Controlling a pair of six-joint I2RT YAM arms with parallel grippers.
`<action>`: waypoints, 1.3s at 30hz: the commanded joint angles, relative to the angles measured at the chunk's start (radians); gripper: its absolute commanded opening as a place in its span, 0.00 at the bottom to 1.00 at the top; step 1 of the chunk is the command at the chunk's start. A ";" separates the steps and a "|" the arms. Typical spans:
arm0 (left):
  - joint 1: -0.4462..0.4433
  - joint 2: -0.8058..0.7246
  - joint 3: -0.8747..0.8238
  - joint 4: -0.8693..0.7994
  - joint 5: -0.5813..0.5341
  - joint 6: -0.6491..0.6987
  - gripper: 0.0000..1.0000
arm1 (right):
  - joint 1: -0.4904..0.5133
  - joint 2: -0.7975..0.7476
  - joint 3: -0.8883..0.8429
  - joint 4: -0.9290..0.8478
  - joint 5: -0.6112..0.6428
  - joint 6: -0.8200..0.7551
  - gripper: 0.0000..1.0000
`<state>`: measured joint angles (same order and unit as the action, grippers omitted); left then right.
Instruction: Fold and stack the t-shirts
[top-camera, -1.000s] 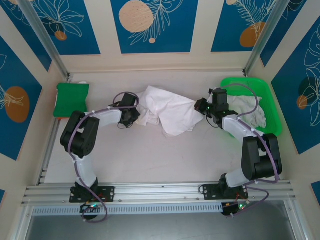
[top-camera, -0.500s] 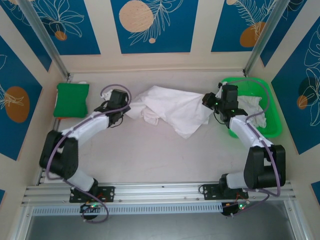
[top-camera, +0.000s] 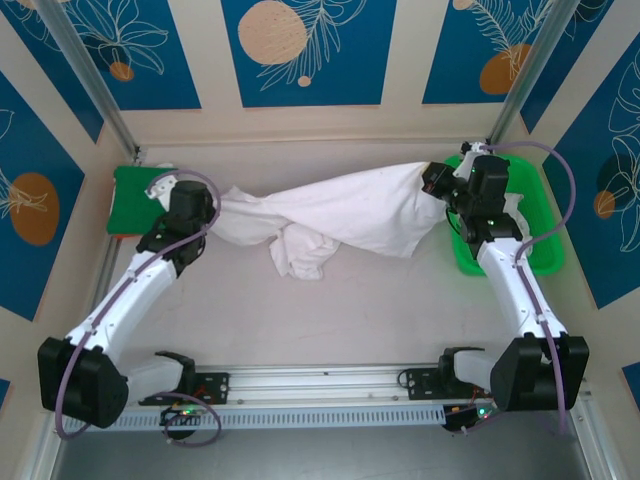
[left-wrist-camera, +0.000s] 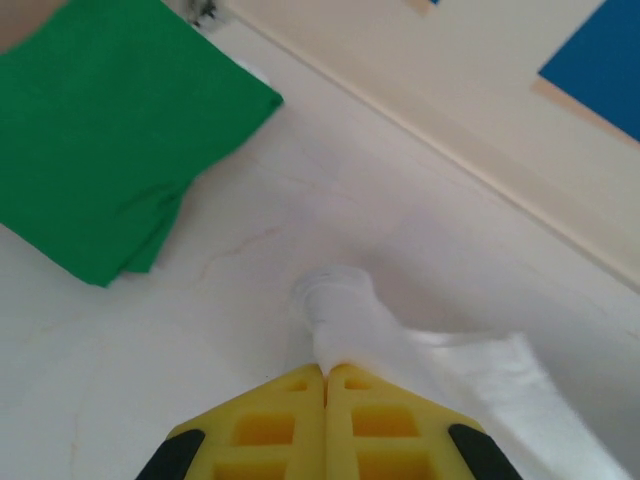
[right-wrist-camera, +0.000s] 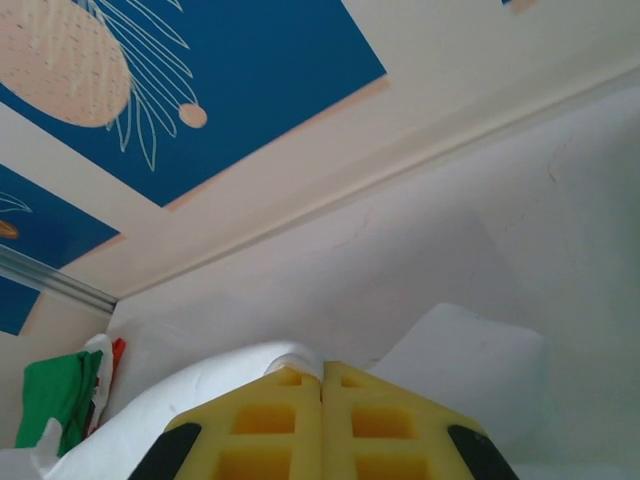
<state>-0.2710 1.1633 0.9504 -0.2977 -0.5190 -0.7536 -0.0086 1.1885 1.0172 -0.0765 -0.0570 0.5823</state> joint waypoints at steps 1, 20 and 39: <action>0.044 -0.033 0.006 -0.001 -0.037 0.052 0.00 | -0.020 -0.026 0.074 0.033 -0.043 -0.009 0.00; 0.259 0.295 0.684 0.083 0.175 0.175 0.00 | -0.016 0.320 0.794 0.062 -0.279 0.077 0.00; 0.265 -0.353 -0.396 0.034 0.173 -0.075 0.07 | 0.051 -0.127 -0.182 -0.122 -0.313 0.040 0.00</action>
<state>-0.0196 0.8783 0.6369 -0.1917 -0.3325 -0.7296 0.0334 1.1175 0.9154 -0.1474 -0.3923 0.6144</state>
